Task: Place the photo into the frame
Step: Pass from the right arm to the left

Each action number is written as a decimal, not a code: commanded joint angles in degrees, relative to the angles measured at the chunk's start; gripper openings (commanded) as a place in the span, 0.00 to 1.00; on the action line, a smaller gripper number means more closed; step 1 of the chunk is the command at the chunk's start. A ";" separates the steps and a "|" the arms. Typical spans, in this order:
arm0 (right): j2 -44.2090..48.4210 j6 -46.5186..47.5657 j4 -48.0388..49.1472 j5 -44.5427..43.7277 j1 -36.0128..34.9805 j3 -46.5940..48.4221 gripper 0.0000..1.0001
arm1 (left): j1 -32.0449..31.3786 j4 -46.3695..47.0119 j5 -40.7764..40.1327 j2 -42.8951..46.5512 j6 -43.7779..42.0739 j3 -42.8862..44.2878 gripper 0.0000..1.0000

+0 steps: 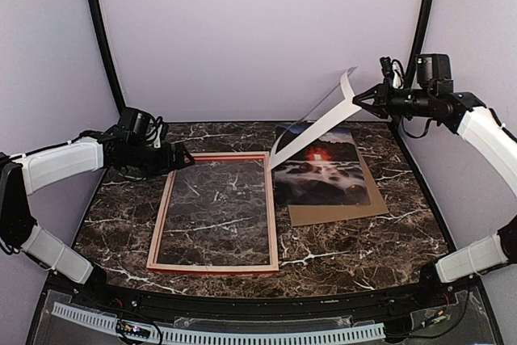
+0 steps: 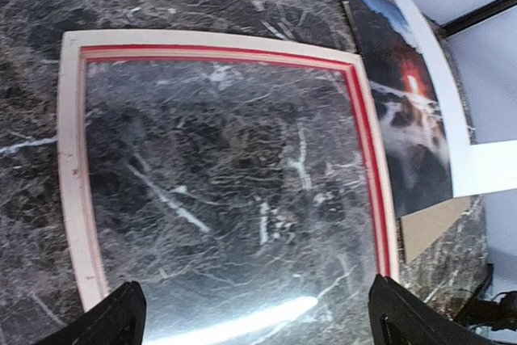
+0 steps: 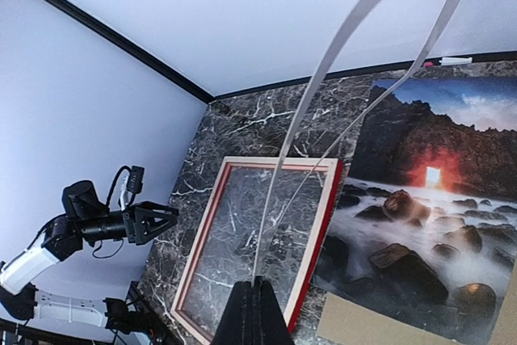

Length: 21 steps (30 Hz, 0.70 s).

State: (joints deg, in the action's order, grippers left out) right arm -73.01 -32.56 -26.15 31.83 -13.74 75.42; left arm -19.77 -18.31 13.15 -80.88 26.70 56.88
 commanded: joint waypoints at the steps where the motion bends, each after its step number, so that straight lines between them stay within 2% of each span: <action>1: -1.16 -3.47 1.88 1.41 -4.66 5.08 0.00 | -0.13 9.50 10.90 2.13 4.87 -3.30 0.99; 4: -2.22 -5.22 3.69 3.49 -8.88 7.88 0.00 | -1.05 14.27 15.22 0.96 7.42 -4.84 0.99; 8: -1.81 -7.38 6.92 5.71 -12.51 6.55 0.00 | -3.27 17.82 16.08 -0.61 8.93 -4.83 0.99; 16: 5.39 -15.98 17.93 2.29 -12.89 -19.38 0.00 | -3.74 30.65 17.06 -1.40 18.11 -11.82 0.97; 21: 8.09 -22.00 23.39 -0.86 -12.89 -32.50 0.00 | -4.41 32.81 16.17 -4.13 21.24 -14.01 0.93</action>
State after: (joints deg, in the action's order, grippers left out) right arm -67.26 -48.58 -10.13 33.12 -26.28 50.04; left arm -23.49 8.69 28.82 -83.74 43.75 44.38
